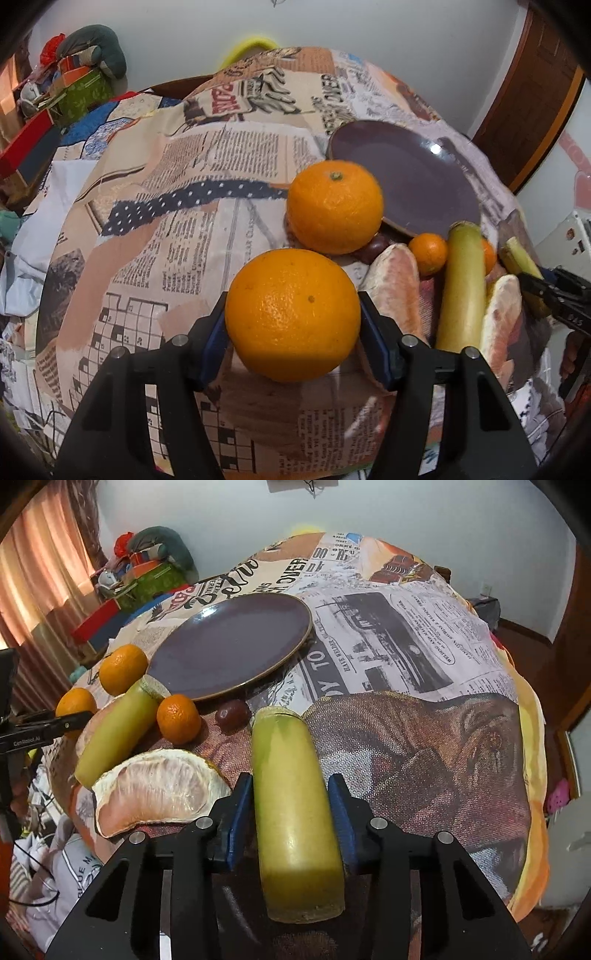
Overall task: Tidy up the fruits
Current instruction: 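Lift the orange with the left tool while the right tool carries the cylinder toward the plate, then lower the orange onto the grey plate with the left tool while the right tool sets the cylinder down, then grasp a peeled pomelo segment with the left tool while the right tool grasps the second cylinder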
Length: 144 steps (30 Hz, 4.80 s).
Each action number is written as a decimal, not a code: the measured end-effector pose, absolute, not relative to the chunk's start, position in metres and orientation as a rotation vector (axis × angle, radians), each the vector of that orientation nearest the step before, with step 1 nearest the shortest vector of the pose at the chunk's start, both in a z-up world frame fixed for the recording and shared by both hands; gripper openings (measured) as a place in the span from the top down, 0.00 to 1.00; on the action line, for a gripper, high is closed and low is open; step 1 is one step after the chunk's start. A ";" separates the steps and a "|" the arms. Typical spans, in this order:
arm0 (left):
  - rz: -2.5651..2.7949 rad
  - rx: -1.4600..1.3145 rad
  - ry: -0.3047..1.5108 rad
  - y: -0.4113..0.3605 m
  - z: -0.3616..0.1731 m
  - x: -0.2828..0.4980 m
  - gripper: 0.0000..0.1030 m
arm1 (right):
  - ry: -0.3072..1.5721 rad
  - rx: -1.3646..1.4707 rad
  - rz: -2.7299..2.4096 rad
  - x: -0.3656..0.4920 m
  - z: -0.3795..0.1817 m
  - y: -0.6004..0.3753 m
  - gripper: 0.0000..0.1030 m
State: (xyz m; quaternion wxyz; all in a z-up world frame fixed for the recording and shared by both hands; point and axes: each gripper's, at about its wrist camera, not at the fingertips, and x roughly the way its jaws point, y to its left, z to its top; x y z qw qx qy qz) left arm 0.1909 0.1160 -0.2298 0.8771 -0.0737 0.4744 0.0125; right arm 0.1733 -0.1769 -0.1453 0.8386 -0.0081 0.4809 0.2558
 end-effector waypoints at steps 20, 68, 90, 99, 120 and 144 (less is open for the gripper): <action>-0.054 -0.116 0.791 0.085 -0.158 0.216 0.38 | 0.802 0.100 0.556 0.187 -0.080 -0.169 0.65; -0.089 -0.095 0.890 0.070 -0.213 0.338 0.38 | 0.893 0.021 0.630 0.287 -0.126 -0.093 0.65; -0.074 -0.089 0.883 0.069 -0.210 0.342 0.35 | 0.938 -0.006 0.648 0.287 -0.134 -0.089 0.65; -0.068 -0.069 0.830 0.068 -0.181 0.315 0.35 | 0.895 0.010 0.626 0.267 -0.108 -0.099 0.63; -0.030 -0.076 0.875 0.076 -0.180 0.229 0.32 | 0.850 -0.002 0.615 0.191 -0.077 -0.112 0.62; -0.060 -0.069 1.024 0.066 -0.247 0.204 0.33 | 0.955 -0.016 0.636 0.151 -0.109 -0.086 0.56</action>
